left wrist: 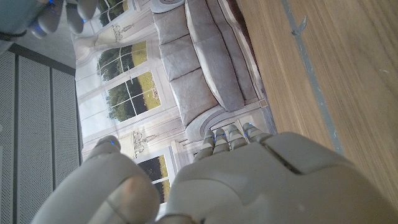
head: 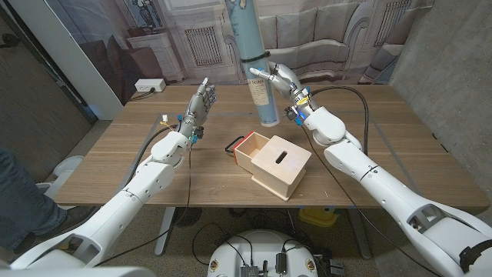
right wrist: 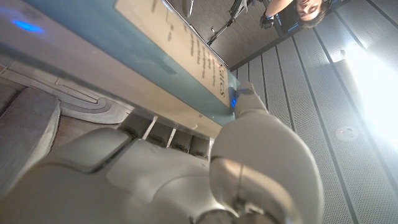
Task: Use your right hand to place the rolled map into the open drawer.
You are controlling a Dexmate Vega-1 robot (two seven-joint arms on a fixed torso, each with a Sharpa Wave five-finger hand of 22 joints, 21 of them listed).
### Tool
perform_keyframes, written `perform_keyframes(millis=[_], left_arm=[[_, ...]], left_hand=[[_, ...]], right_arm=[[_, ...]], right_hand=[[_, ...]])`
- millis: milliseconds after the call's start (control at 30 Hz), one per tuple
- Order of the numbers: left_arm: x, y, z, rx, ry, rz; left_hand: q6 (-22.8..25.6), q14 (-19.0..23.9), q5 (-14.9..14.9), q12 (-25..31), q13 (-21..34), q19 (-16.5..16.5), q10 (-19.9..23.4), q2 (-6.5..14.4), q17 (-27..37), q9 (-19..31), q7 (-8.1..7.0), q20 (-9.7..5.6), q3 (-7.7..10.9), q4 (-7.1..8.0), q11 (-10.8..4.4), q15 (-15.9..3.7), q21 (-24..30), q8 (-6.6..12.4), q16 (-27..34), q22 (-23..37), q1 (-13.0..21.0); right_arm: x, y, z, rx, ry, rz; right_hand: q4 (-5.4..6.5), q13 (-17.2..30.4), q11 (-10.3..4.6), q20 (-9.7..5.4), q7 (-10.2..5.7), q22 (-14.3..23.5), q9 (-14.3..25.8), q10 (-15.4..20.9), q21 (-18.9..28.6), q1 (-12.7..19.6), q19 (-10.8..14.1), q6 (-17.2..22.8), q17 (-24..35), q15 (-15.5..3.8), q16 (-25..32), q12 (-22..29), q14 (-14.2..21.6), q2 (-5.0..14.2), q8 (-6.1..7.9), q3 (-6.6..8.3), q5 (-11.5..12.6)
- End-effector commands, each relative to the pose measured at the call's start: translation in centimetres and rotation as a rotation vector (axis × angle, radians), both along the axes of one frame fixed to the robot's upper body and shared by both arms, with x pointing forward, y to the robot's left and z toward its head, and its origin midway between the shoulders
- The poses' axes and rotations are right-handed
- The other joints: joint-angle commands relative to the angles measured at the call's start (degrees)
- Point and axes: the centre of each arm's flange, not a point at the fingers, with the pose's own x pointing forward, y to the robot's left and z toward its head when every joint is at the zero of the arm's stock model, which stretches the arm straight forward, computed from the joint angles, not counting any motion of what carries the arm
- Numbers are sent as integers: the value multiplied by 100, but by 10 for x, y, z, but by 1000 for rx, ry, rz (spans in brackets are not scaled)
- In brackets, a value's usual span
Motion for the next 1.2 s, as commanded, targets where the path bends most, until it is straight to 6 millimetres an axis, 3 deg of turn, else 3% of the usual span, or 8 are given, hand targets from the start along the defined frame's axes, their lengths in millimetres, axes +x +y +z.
perform_keyframes(millis=[33, 800, 1200], left_arm=[[0, 5, -1, -4, -3, 6], [-1, 8, 2, -1, -11, 12], [1, 7, 2, 0, -6, 9]], left_hand=[[23, -57, -22, 4, 18, -300, -42, 36, 12, 9, -4, -74, -34, 4, -20, -18, 42, 1, 27, 23, -7], [27, -52, -24, 5, 18, -300, -42, 47, 12, 9, -9, -72, -51, 2, -27, -17, 44, 3, 29, 22, 0], [30, -51, -25, 6, 18, -302, -38, 53, 12, 9, -6, -70, -58, 0, -27, -21, 43, 3, 29, 22, 5]], right_arm=[[-7, 14, -1, -17, -8, 64], [-8, 28, -15, -10, 15, 121], [-11, 32, -20, -41, 16, 132]], right_hand=[[457, 23, 15, -789, -331, 13, 14, -26, -16, -167, -36, 364, 22, -783, -8, -39, -3, 209, 29, 525, 2], [475, 25, 15, -787, -330, 12, 17, -14, -36, -185, -92, 366, 28, -777, -19, -63, -73, 199, -1, 547, -5], [501, 25, 19, -764, -338, 4, 18, -3, -111, -223, -270, 396, 27, -758, -57, -73, -221, 187, -4, 542, -10]])
